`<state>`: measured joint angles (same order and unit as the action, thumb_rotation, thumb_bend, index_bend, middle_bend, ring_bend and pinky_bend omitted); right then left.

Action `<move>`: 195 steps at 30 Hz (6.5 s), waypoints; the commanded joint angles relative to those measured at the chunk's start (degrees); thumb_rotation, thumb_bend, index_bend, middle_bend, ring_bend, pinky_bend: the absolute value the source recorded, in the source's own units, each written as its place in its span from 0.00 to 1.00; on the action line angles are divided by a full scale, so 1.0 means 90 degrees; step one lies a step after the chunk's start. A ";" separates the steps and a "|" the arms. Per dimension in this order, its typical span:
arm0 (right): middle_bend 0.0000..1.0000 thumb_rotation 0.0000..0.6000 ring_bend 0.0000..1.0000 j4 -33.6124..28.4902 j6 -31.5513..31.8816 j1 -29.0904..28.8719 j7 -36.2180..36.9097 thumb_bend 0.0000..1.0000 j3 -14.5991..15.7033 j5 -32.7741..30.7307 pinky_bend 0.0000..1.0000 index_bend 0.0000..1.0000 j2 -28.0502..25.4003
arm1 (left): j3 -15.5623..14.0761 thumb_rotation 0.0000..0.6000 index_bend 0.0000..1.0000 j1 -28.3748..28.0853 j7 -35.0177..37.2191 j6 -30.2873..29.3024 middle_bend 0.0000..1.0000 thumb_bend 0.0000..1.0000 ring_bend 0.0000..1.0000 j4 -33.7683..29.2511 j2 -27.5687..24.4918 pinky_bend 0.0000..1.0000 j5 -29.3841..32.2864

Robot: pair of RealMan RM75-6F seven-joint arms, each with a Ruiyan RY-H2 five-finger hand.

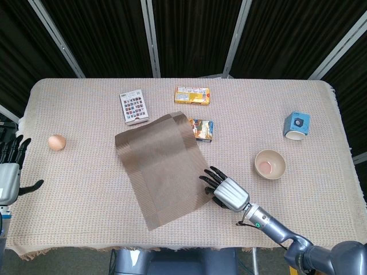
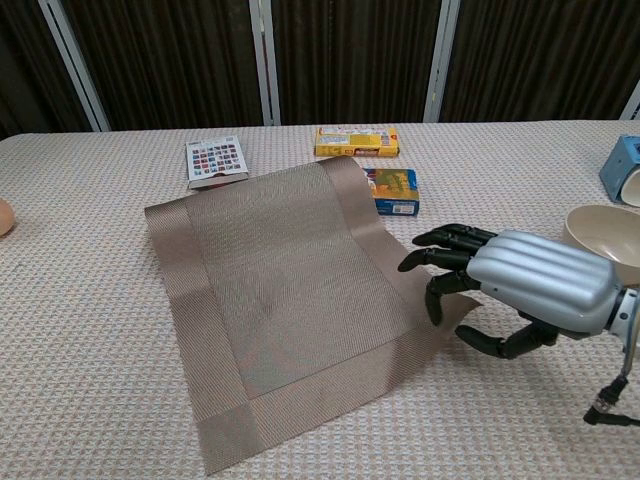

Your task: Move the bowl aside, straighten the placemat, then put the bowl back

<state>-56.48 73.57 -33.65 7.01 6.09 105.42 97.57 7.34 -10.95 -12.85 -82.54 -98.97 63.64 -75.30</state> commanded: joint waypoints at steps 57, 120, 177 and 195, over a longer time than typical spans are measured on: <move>0.00 1.00 0.00 0.3678 0.1473 -0.1346 -0.0370 0.00 -0.0355 0.0921 0.00 0.00 -0.1318 | -0.0065 1.00 0.00 -0.0014 -0.0132 0.0118 0.00 0.00 0.00 0.0103 0.0098 0.00 -0.0037; 0.00 1.00 0.00 -0.3945 0.1279 0.2543 -0.0711 0.00 -0.0834 -0.2388 0.00 0.00 -0.3614 | -0.1158 1.00 0.28 -0.3187 0.2343 0.2266 0.00 0.19 0.00 0.5218 0.4160 0.00 -0.2921; 0.00 1.00 0.00 -0.4252 0.1614 0.2830 -0.0314 0.00 -0.1067 -0.1753 0.00 0.00 -0.3890 | -0.1450 1.00 0.71 -0.2415 -0.0959 0.2590 0.00 0.49 0.00 0.0553 0.2481 0.00 -0.1010; 0.00 1.00 0.00 -0.4286 0.1610 0.2867 -0.0319 0.00 -0.1098 -0.1684 0.00 0.00 -0.3908 | -0.1970 1.00 0.71 -0.2250 -0.2176 0.3043 0.00 0.49 0.00 -0.0911 0.2008 0.00 -0.0404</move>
<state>-95.06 88.06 -7.86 4.15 -3.79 90.27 62.39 -10.24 -31.20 -32.56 -55.35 -106.88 81.95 -79.03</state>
